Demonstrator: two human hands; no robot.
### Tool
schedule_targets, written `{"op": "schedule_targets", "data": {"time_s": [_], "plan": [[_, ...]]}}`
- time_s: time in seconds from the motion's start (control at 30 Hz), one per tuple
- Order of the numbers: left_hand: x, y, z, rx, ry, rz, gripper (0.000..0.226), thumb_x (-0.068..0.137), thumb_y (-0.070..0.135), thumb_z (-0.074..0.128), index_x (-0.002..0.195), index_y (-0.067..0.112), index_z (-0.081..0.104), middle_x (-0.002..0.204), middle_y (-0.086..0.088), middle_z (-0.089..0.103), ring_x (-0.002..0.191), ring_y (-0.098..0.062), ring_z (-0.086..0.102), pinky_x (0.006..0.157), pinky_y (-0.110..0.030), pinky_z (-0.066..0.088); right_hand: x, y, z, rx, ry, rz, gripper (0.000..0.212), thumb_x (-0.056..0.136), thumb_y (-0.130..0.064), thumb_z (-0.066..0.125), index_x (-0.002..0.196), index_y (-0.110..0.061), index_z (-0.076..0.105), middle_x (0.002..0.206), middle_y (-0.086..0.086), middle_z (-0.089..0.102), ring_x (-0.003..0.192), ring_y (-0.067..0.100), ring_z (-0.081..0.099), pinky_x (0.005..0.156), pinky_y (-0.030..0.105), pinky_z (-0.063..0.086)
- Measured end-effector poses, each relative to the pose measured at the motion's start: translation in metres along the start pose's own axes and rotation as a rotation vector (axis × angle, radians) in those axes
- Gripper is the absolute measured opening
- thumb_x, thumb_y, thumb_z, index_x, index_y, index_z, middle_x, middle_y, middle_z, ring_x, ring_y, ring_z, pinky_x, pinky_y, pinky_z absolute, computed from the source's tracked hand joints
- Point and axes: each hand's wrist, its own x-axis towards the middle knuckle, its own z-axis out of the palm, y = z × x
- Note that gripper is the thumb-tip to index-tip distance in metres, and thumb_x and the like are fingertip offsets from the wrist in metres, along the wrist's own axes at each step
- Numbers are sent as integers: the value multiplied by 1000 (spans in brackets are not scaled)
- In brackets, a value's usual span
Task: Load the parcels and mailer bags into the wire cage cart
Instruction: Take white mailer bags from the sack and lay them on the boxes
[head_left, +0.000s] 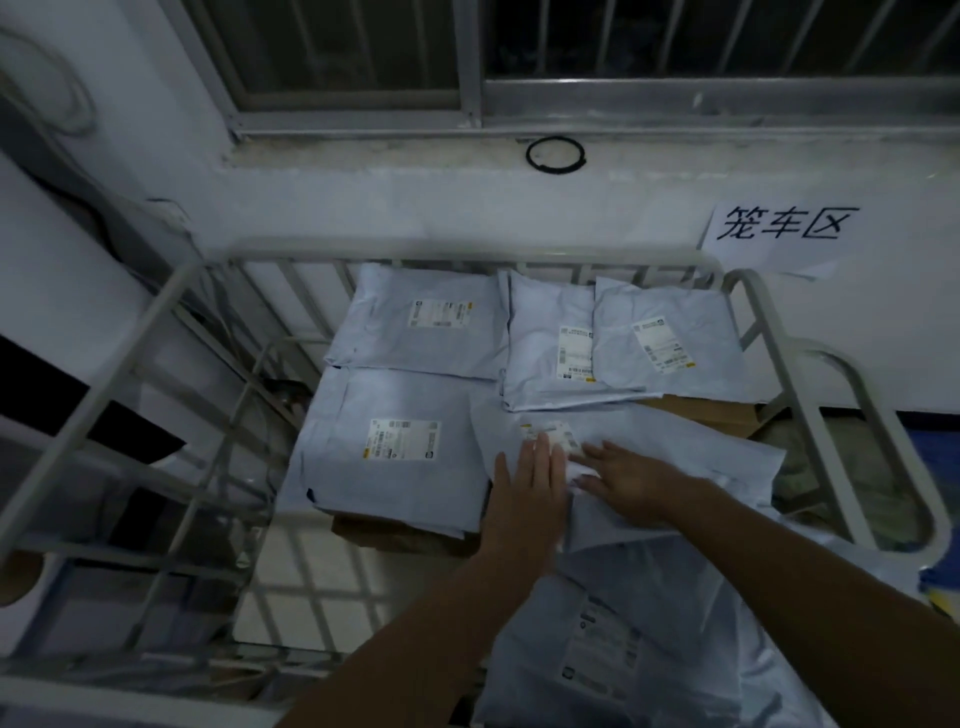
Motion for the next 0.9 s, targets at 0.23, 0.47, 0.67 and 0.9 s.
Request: {"op": "schedule_targets", "data": {"time_s": [0.23, 0.47, 0.67, 0.9], "plan": [[23, -56, -38, -77, 66, -60, 36, 74, 33, 68, 76, -3, 73, 55, -10, 61, 39, -22, 59, 35, -26, 44, -46, -32, -84, 292, 37, 21, 82, 90, -72, 47, 157, -28, 28, 159, -5, 35, 144, 18, 35, 112, 27, 26], [28, -90, -101, -153, 165, 76, 46, 26, 9, 97, 44, 13, 55, 40, 0, 50, 29, -13, 46, 33, -13, 23, -39, -53, -103, 32, 60, -2, 106, 91, -37, 72, 158, -20, -8, 165, 6, 14, 149, 24, 24, 113, 22, 20], [15, -106, -137, -11, -32, -22, 100, 89, 27, 69, 156, -4, 1, 119, -19, 61, 101, -32, 63, 68, -32, 42, -30, -70, -118, -4, 188, -70, 66, 104, -9, 48, 156, -5, 8, 163, 14, 20, 148, 25, 28, 114, 17, 11], [14, -148, -154, 5, 31, -88, 30, 97, 7, 51, 126, 1, 56, 119, -20, 61, 105, -33, 63, 74, -36, 44, -12, -106, -139, 11, 284, -112, 67, 104, -7, 42, 157, -5, 0, 165, 14, 13, 151, 25, 21, 121, 27, 11]]}}
